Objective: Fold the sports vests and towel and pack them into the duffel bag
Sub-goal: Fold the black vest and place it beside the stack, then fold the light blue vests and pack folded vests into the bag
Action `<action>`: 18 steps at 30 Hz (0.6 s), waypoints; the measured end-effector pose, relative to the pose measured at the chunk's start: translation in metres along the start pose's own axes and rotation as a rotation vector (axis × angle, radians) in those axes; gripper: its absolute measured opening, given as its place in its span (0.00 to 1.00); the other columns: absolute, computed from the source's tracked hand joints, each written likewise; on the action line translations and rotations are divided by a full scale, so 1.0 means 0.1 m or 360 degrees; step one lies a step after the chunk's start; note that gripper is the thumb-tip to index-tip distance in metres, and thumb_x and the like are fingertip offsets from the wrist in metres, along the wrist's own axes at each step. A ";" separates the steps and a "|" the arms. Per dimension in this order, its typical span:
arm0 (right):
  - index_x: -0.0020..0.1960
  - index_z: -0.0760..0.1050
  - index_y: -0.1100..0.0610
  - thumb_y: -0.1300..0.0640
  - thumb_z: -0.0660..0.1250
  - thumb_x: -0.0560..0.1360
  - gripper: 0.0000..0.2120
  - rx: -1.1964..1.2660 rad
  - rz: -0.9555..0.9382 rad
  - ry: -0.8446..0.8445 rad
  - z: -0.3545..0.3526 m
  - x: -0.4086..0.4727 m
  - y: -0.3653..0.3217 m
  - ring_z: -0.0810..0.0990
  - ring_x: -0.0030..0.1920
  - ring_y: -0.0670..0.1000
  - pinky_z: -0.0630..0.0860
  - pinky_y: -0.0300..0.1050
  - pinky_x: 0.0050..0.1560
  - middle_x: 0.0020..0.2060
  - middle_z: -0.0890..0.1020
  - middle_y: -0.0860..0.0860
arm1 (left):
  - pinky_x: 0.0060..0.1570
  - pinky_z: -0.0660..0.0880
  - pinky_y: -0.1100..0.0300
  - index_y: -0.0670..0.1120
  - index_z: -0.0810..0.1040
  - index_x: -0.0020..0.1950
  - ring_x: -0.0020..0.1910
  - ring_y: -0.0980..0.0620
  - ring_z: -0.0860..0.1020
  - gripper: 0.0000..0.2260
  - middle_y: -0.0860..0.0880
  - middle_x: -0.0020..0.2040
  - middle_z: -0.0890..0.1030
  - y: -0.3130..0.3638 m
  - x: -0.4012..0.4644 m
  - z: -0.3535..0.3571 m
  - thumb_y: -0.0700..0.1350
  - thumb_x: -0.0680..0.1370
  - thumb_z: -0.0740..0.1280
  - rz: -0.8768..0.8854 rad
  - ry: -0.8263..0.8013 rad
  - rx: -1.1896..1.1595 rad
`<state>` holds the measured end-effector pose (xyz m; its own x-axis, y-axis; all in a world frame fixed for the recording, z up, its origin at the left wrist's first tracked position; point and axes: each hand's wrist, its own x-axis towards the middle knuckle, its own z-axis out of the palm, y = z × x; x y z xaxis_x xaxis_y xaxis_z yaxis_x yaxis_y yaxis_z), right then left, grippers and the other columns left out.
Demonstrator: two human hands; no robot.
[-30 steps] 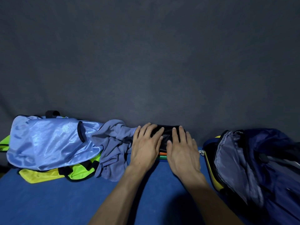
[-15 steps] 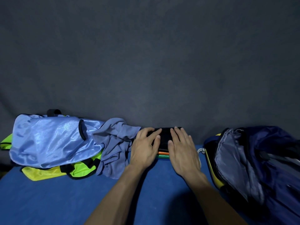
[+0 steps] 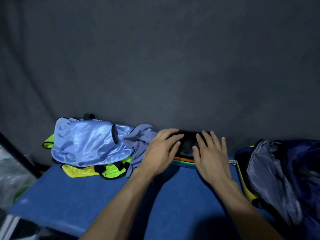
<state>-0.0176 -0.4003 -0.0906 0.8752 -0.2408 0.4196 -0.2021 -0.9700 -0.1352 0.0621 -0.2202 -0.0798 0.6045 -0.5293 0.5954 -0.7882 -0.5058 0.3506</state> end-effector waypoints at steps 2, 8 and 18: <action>0.77 0.68 0.58 0.44 0.42 0.82 0.32 0.0013 -0.0023 0.0013 -0.01 -0.02 -0.03 0.62 0.79 0.59 0.53 0.63 0.79 0.77 0.68 0.56 | 0.66 0.70 0.57 0.50 0.80 0.65 0.66 0.50 0.73 0.13 0.53 0.65 0.77 -0.08 -0.05 -0.20 0.45 0.82 0.63 -0.0022 0.0102 0.0037; 0.75 0.71 0.60 0.45 0.47 0.82 0.29 0.0144 -0.0183 0.0158 -0.03 -0.12 -0.20 0.64 0.77 0.59 0.55 0.63 0.78 0.74 0.72 0.56 | 0.53 0.69 0.46 0.45 0.75 0.59 0.57 0.38 0.72 0.17 0.44 0.58 0.75 -0.66 -0.43 -0.78 0.42 0.72 0.73 -0.0915 0.0544 0.0497; 0.74 0.71 0.58 0.43 0.48 0.83 0.29 0.0533 -0.0368 0.0054 -0.16 -0.44 -0.52 0.63 0.78 0.53 0.56 0.53 0.79 0.75 0.71 0.51 | 0.47 0.70 0.47 0.46 0.77 0.49 0.48 0.36 0.76 0.03 0.43 0.47 0.80 -0.76 -0.74 -1.36 0.42 0.80 0.64 -0.1295 0.0740 0.0450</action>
<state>-0.0527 -0.3396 -0.0876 0.8646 -0.0237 0.5019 0.1578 -0.9355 -0.3161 0.0619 -0.0498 -0.0525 0.7975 0.3441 0.4955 -0.0576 -0.7742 0.6303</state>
